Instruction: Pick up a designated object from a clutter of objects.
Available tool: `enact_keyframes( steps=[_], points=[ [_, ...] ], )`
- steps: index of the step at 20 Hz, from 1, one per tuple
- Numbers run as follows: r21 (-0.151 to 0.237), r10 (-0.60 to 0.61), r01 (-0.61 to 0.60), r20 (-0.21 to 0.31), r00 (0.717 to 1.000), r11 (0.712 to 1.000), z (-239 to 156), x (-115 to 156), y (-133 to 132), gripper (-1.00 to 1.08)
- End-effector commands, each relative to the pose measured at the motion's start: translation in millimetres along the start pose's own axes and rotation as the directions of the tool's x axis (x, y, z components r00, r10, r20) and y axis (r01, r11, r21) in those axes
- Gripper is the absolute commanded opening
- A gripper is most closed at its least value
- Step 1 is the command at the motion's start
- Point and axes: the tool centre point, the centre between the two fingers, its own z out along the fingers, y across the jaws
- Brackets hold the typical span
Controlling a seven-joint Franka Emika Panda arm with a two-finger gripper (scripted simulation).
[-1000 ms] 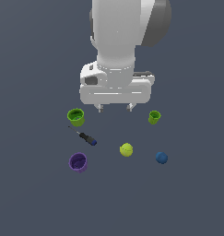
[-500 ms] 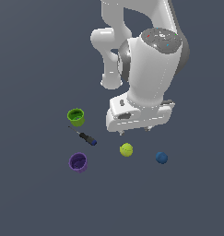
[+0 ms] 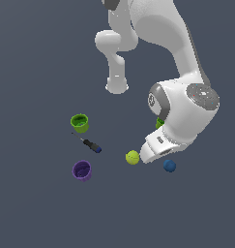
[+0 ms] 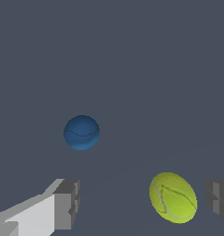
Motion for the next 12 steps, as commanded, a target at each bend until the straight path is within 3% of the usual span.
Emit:
enact_keyframes(
  steps=[1,12],
  points=[
    [0.003,-0.04,0.04,0.0,0.999,0.999,20.0,8.7,-18.3,1.0],
    [0.015,-0.132,0.132,0.001,0.991,0.991,68.9,22.9,-64.3,1.0]
  ],
)
